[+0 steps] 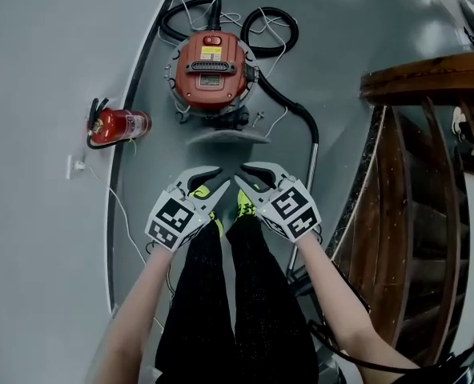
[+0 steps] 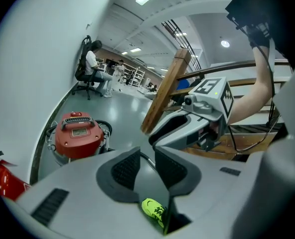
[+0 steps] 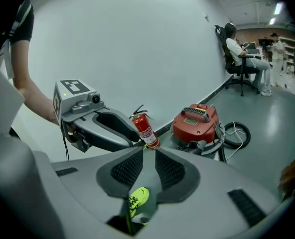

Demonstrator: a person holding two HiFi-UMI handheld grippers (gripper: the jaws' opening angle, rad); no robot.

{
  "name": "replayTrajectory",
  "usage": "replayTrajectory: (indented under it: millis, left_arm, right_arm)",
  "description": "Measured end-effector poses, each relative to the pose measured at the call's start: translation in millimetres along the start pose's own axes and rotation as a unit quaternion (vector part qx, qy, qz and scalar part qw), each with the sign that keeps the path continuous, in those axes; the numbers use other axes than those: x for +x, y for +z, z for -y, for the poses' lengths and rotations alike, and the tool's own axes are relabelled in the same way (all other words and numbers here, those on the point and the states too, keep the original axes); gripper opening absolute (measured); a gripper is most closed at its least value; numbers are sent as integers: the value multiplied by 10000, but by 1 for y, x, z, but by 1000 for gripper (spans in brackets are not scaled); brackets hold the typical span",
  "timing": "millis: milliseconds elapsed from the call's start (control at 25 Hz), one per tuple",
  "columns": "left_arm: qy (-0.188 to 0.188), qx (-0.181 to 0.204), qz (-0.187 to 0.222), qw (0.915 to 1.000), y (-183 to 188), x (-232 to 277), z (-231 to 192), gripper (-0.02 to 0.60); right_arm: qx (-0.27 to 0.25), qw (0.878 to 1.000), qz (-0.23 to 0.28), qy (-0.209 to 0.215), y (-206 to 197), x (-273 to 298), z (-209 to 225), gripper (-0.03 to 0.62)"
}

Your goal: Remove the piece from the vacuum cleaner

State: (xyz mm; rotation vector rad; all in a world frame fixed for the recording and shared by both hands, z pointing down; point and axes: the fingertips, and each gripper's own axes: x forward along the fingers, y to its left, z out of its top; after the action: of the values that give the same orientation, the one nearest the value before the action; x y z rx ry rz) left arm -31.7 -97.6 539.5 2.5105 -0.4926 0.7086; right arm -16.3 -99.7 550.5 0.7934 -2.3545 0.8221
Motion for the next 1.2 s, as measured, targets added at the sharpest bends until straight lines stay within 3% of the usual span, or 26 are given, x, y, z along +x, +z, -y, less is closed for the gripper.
replayTrajectory:
  millis: [360,600,1200]
  left_arm:
    - [-11,251,-111,9996,-21,36,-30,160]
    - [10,353,-133,9993,-37,59,-48,164]
    - [111,584,-448,9972,-68,98,-95,216]
  right_arm:
    - [-181,9996,-126,-190,-22,32,37,134]
    - [-403,9982,-396,-194,-46,54,53,161]
    - [-850,9934,-695,-319,-64,97,97,198]
